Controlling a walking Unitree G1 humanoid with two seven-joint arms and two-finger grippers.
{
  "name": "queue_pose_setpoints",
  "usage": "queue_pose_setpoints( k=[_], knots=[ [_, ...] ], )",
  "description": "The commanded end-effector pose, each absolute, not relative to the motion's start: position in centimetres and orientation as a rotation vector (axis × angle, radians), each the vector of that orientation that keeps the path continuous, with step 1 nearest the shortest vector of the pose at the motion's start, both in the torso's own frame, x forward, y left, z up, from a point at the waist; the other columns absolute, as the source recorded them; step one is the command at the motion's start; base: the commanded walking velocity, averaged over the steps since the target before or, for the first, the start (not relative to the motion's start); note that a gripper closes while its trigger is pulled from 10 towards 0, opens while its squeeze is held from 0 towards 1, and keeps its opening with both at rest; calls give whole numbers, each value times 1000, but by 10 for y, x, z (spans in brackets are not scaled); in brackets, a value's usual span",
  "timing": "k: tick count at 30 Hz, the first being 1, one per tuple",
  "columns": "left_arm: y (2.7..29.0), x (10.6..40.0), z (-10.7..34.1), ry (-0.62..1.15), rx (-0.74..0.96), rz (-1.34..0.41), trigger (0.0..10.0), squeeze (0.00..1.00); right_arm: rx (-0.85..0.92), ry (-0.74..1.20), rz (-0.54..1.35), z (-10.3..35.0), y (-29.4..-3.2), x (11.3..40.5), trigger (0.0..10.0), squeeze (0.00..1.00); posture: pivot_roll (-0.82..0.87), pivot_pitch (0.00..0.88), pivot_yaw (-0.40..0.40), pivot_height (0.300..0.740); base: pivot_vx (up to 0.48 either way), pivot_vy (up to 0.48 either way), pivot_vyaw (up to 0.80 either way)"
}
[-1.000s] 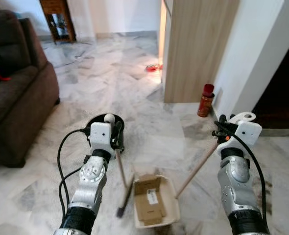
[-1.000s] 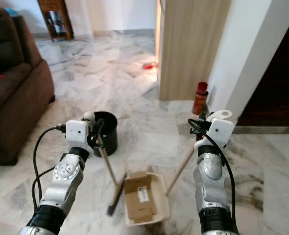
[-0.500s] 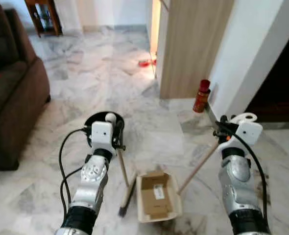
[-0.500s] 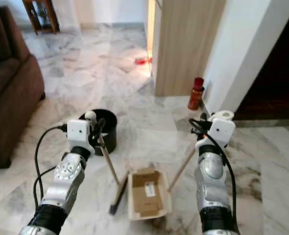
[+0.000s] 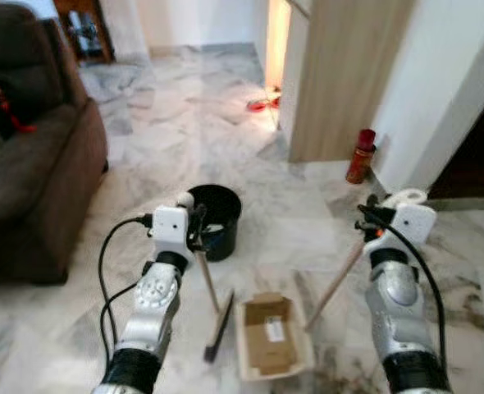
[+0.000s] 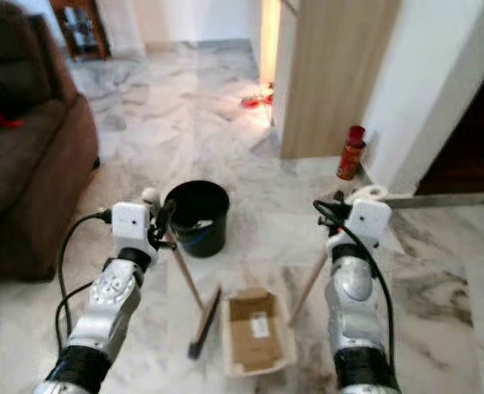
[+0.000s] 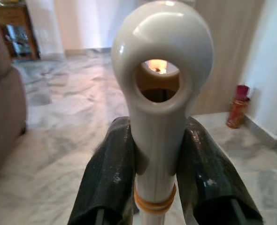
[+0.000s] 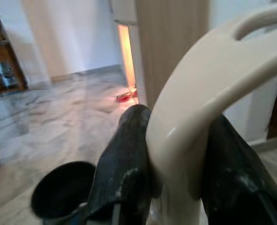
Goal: Sweep floor
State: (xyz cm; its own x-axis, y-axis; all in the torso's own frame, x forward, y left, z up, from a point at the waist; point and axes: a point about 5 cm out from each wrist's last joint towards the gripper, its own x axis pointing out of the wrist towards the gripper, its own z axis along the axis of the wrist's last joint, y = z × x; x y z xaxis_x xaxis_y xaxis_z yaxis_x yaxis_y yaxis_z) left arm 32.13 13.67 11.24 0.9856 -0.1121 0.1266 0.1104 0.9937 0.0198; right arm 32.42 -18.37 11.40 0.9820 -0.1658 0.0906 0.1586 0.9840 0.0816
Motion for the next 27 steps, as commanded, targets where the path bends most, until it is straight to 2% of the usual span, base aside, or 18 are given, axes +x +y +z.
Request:
queue_pose_setpoints(
  k=[1, 19, 27],
  knots=[
    [133, 324, 125, -179, 18, -121, 10000, 0, 111, -143, -173, 124, -185, 327, 10000, 0, -50, 0, 34, 740, 0, 480, 0],
    [138, 324, 125, -177, 25, -103, 10000, 0, 129, -122, -184, 120, -184, 325, 10000, 0, -41, 0, 29, 740, 0, 480, 0],
    [139, 325, 126, -177, 25, -94, 10000, 0, 135, -118, -183, 120, -182, 326, 10000, 0, -40, 0, 27, 740, 0, 480, -752]
  ],
)
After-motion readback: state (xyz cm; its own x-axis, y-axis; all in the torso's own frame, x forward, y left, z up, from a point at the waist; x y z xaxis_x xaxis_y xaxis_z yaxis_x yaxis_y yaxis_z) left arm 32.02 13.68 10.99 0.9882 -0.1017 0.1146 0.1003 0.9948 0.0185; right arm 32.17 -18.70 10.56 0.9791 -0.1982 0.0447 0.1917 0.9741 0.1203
